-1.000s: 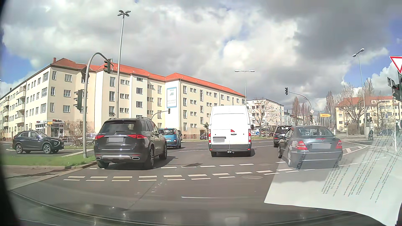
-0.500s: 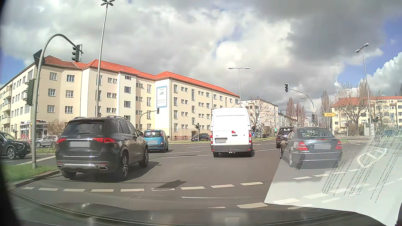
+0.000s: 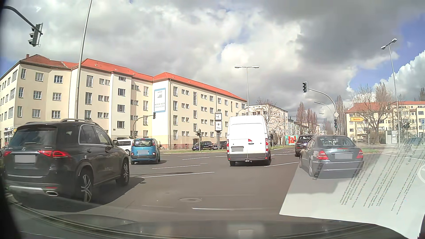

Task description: Follow the waypoints while adhering to traffic rules and regulations

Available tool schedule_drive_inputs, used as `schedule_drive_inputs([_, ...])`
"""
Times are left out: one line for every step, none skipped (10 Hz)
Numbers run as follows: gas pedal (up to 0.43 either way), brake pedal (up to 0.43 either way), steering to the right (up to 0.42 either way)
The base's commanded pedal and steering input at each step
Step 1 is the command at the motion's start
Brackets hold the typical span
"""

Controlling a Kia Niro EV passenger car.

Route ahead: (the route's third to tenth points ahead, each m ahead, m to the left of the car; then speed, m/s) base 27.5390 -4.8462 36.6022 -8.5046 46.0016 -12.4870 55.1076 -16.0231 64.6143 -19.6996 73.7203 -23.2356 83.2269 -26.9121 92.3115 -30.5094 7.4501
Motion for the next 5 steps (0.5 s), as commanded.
schedule_drive_inputs([0.197,0.037,0.042])
schedule_drive_inputs([0.197,0.037,0.042])
schedule_drive_inputs([0.197,0.037,0.042])
schedule_drive_inputs([0.197,0.037,0.037])
schedule_drive_inputs([0.197,0.037,0.038])
